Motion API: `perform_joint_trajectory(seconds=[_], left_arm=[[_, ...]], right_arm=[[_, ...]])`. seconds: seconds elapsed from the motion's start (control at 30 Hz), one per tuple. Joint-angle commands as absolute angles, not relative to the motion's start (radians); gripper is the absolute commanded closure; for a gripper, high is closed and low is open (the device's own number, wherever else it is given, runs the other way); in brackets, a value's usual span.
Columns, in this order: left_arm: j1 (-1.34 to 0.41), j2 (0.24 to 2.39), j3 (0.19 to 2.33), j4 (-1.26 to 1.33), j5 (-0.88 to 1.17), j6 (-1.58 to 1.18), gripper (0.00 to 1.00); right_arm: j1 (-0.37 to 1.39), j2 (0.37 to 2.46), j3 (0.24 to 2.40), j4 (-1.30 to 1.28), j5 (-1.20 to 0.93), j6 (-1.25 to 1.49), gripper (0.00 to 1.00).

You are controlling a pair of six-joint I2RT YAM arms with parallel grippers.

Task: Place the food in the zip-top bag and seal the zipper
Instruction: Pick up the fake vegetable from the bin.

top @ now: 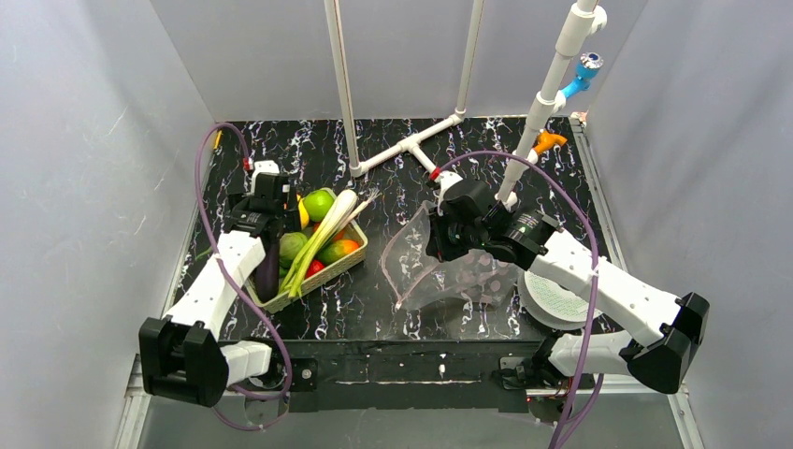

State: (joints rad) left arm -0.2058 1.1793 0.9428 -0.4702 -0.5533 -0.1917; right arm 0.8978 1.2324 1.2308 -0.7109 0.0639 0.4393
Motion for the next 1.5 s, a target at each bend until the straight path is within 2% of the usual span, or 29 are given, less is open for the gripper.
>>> perform_joint_trajectory(seconds=[0.0,0.3,0.6,0.73,0.93,1.2,1.37,1.47], left_arm=[[-0.171,1.211,0.932,-0.474,-0.488,-0.250,0.12],[-0.167,1.201,0.912,-0.478,-0.460,-0.257,0.35],[-0.168,1.163,0.899,-0.468,-0.460,-0.225,0.53],[-0.167,1.126,0.898,-0.456,-0.447,-0.194,0.69],[-0.169,1.033,0.902,-0.439,-0.374,-0.143,1.00],[-0.169,0.830,1.118,-0.595,-0.334,-0.181,1.00],[-0.169,0.686,1.254,-0.532,-0.119,-0.288,1.00],[-0.181,0.661,1.253,-0.436,0.137,-0.403,1.00]], right_arm=[[0.894,1.220,1.244,-0.726,0.051,0.437,0.99],[0.894,1.253,1.244,-0.728,0.042,0.452,0.99],[0.894,1.269,1.253,-0.712,0.018,0.467,0.99],[0.894,1.275,1.253,-0.707,0.007,0.474,0.99],[0.895,1.272,1.264,-0.713,0.007,0.472,0.99],[0.894,1.266,1.286,-0.725,0.008,0.468,0.99],[0.895,1.280,1.278,-0.705,-0.028,0.476,0.99],[0.895,1.288,1.282,-0.695,-0.062,0.490,0.99]])
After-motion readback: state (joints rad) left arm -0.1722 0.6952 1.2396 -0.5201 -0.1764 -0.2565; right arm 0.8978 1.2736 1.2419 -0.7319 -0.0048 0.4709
